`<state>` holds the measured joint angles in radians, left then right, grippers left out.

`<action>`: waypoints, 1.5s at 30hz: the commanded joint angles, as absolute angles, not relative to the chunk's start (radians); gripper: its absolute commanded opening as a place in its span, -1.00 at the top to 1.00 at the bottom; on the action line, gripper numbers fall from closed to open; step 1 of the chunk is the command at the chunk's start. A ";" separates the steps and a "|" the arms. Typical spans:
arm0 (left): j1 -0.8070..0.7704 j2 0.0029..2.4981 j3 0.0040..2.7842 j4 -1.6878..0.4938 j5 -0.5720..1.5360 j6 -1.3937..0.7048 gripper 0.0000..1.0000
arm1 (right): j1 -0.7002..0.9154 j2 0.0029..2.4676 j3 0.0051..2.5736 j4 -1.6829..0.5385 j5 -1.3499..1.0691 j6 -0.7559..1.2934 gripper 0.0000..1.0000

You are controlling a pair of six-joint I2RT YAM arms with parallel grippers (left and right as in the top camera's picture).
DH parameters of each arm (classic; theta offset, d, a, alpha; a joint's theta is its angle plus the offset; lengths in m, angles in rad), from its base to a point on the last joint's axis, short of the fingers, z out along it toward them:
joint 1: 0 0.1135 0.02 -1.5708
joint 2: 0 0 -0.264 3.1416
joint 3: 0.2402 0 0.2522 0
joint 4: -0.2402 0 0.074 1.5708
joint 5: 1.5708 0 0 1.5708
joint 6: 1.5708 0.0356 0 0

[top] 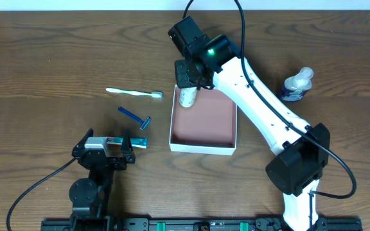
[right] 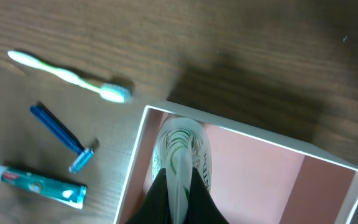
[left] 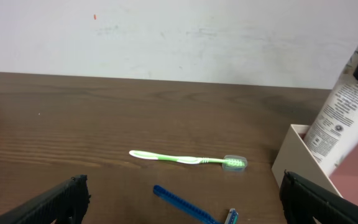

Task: Pack container
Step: 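Lower the tube upright into the box's left corner and release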

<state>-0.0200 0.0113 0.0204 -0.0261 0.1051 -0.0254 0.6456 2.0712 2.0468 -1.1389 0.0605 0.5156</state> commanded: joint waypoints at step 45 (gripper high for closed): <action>-0.019 0.010 0.004 -0.060 0.123 -0.019 -0.96 | 0.604 1.846 2.100 -1.363 0.052 0.531 -0.33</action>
